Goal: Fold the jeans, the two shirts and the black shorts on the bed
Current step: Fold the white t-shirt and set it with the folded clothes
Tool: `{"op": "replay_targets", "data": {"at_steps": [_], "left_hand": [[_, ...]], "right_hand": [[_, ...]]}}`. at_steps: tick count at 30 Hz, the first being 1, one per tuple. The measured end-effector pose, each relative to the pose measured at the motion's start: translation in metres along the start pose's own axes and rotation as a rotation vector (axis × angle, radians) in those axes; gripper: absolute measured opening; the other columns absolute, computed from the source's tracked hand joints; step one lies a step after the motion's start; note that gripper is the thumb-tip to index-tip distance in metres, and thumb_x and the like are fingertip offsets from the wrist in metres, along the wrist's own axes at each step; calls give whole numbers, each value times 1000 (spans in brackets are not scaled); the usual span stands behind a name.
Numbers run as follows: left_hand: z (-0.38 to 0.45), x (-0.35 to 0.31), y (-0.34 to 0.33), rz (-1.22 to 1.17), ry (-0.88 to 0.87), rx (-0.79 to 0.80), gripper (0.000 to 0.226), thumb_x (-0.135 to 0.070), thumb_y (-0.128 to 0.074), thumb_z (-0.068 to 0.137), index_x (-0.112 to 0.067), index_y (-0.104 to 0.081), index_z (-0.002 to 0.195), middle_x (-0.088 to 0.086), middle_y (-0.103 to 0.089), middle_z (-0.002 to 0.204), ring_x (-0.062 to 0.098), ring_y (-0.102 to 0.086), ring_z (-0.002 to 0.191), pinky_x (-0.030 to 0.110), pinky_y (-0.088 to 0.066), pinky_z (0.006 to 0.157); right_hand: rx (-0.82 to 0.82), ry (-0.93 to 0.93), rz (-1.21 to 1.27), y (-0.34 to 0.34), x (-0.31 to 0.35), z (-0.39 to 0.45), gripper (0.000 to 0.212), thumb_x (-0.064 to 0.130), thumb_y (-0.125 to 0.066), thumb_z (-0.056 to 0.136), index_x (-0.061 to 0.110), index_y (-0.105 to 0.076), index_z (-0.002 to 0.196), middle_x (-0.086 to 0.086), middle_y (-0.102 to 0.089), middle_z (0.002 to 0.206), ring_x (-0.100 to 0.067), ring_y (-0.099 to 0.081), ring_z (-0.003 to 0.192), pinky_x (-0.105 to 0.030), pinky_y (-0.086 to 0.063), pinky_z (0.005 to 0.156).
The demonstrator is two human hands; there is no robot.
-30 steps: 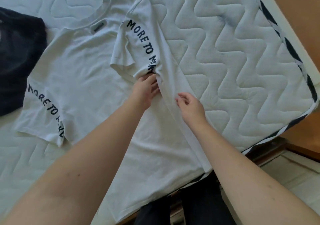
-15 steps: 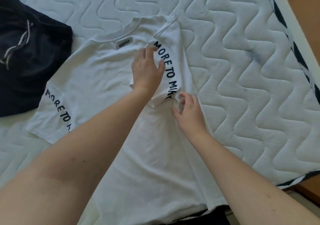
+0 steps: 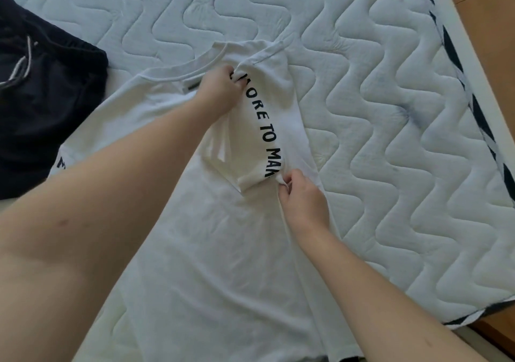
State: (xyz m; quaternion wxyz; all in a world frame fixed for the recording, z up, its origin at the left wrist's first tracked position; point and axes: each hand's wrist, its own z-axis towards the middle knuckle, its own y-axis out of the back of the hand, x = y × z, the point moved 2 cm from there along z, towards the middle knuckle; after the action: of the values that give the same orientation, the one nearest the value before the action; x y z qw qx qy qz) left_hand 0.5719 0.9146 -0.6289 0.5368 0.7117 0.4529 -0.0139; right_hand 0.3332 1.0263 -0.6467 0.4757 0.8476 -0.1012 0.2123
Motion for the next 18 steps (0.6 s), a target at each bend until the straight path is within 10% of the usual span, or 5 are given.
{"op": "replay_targets", "data": {"at_steps": [10,18], "left_hand": [[3,18,-3,64,23,10,52,-47,-54,96,-11,-52,133,8,-61,125,26,-56,117,27,-36,82],[46,-33,-2,185,-5,136,32,-50,-59,93,-18,-62,89,-2,-57,79,19,-56,80,30,-37,58]], "right_hand": [[-11,78,70,5,-9,-6,32,51,-51,95,23,-61,84,9,-60,77,-18,-59,79,-31,-37,62],[209,64,-461,-8,3,-10,51,63,-52,89,17,-56,111,-3,-66,108,-21,-65,101,-31,-44,73]]}}
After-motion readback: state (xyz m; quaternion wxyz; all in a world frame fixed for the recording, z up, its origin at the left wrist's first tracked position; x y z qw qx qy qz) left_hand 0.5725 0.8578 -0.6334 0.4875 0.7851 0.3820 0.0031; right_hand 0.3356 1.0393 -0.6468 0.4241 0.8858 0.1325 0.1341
